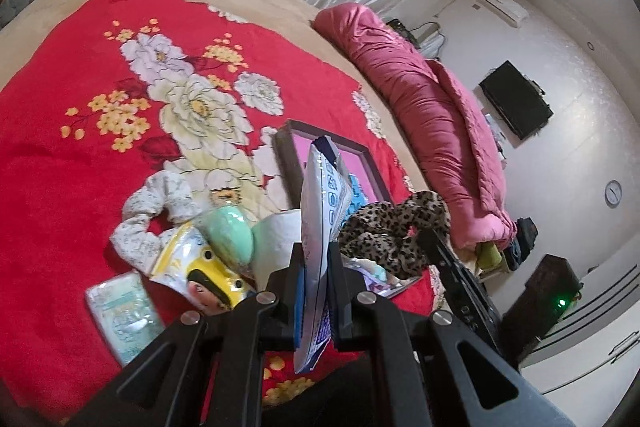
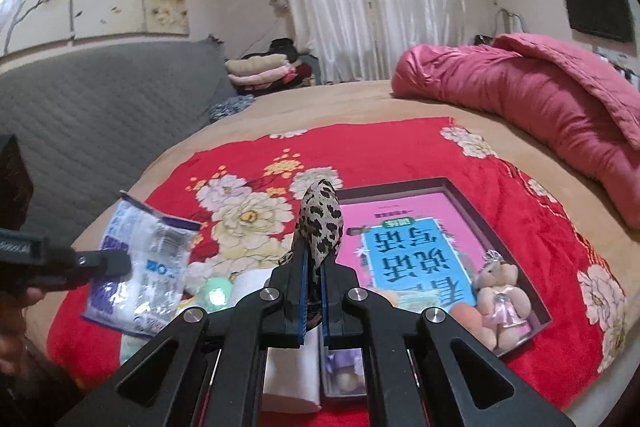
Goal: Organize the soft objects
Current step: 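Carry the scrunchie over the tray with the right tool while the left carries the packet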
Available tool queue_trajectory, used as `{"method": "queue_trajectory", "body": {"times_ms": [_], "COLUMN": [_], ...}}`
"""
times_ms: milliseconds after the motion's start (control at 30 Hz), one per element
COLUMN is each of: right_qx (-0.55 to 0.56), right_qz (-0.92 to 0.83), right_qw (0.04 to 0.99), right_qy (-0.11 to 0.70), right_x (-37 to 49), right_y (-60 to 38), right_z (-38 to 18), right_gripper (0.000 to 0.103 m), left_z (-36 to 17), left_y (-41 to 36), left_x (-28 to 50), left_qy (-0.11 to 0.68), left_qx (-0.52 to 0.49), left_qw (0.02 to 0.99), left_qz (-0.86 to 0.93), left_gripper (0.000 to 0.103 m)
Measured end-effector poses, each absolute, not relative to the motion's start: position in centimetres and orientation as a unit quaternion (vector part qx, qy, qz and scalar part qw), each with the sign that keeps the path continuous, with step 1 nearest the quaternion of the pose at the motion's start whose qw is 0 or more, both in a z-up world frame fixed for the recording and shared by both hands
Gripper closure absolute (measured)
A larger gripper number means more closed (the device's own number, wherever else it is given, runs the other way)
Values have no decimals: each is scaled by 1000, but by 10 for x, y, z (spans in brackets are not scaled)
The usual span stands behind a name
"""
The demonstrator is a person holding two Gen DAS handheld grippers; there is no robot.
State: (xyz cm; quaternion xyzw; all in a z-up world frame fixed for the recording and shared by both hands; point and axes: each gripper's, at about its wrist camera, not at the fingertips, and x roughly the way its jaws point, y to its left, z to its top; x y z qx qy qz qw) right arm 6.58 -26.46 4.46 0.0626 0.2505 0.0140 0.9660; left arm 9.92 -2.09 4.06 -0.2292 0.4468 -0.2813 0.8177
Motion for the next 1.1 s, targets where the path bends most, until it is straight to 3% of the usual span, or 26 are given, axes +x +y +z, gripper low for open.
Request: {"method": "queue_trajectory", "body": {"times_ms": [567,1100], "right_qx": [88,7], "right_qz": [-48,-197], "right_qw": [966,951], "right_qy": [236,240], "right_x": [64,71], "right_y": [-311,-355], "right_z": [42,33], "right_gripper": [99,98], "left_z": [38,17], "left_y": [-93,-165], "left_x": [93,119], "left_qy": [459,491], "left_qx": [-190,-149], "left_qw": [809,794], "left_qz": [-314,-326], "left_gripper": [94,94]}}
